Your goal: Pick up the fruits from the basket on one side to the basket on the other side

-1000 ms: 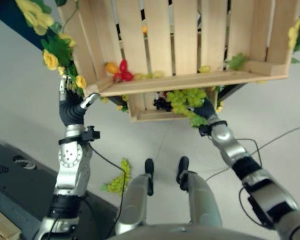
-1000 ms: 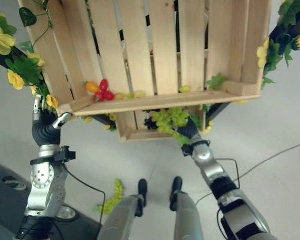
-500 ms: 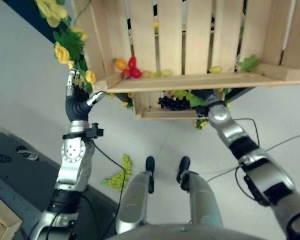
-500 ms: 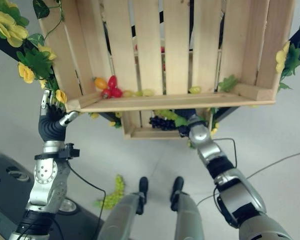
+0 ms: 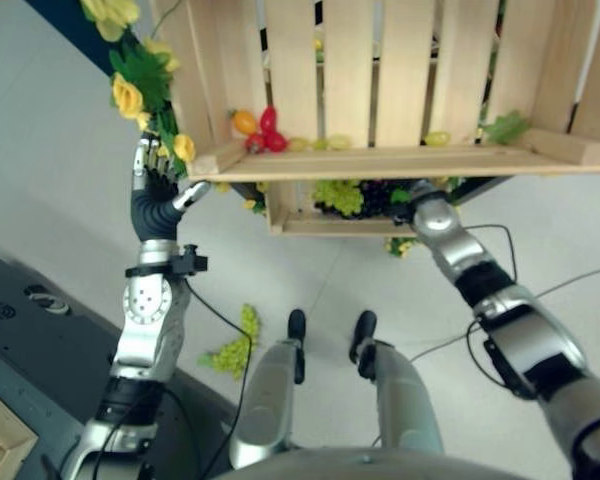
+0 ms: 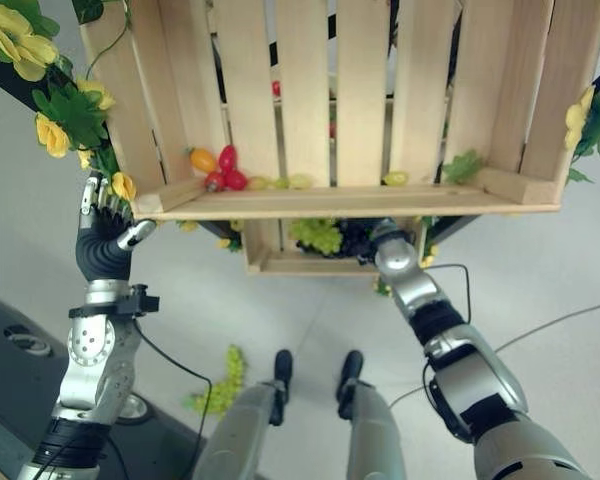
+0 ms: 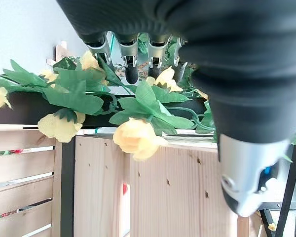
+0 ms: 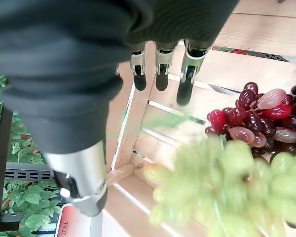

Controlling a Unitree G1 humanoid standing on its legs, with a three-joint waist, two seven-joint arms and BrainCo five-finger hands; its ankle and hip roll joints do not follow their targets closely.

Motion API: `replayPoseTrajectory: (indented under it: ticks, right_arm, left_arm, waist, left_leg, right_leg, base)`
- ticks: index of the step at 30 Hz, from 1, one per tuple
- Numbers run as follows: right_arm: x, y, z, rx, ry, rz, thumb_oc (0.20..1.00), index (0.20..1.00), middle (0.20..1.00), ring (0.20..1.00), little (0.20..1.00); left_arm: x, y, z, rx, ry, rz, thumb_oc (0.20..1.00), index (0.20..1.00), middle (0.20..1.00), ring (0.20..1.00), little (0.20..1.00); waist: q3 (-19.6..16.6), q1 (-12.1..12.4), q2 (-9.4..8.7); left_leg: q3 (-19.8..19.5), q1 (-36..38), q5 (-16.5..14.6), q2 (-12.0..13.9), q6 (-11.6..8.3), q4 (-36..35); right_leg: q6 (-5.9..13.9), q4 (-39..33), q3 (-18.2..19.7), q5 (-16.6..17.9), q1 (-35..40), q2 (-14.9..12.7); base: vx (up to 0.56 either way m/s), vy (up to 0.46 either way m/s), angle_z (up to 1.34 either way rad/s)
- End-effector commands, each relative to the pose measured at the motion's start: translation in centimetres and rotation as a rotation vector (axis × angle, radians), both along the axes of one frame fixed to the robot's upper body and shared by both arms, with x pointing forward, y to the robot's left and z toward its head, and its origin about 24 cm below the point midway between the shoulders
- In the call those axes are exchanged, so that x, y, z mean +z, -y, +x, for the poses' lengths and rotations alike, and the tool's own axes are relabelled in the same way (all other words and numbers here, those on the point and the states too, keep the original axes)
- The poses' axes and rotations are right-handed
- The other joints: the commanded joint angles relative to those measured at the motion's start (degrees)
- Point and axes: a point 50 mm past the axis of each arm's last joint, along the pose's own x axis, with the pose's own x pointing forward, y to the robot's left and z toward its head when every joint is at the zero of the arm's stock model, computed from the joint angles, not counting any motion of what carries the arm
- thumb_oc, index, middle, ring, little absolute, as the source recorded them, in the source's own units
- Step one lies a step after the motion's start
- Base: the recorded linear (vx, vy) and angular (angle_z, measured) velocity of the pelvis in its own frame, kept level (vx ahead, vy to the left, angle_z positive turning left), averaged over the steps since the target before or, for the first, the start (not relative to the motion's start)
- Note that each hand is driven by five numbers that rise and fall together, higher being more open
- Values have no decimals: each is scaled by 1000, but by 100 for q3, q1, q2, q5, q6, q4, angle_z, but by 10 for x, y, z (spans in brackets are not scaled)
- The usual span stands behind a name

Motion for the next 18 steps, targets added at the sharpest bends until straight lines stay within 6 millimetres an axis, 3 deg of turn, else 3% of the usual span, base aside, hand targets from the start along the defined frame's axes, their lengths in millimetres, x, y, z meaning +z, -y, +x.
replayPoseTrajectory:
  ticks: [1,18]
  right_arm:
    - [34,-20,4,62,129,42,1000,1000,1000,1000,1000]
    - [25,-16,0,48,115,59,1000,1000,1000,1000,1000]
  left_arm:
    - [13,-1,-7,-1,66,59,1000,1000,1000,1000,1000]
    - [12,0,-6,-2,59,59,1000,1000,1000,1000,1000]
  waist:
    - [-89,11,-139]
    - [-124,-2,-190]
  left_leg:
    - [77,-79,-181,-38,122,191]
    - [7,-107,-190,-50,120,217]
  right_leg:
    - [607,-306,195,119,262,-214]
    - [598,-326,154,121,275,-205]
  base:
    - [0,0,0]
    - [0,0,0]
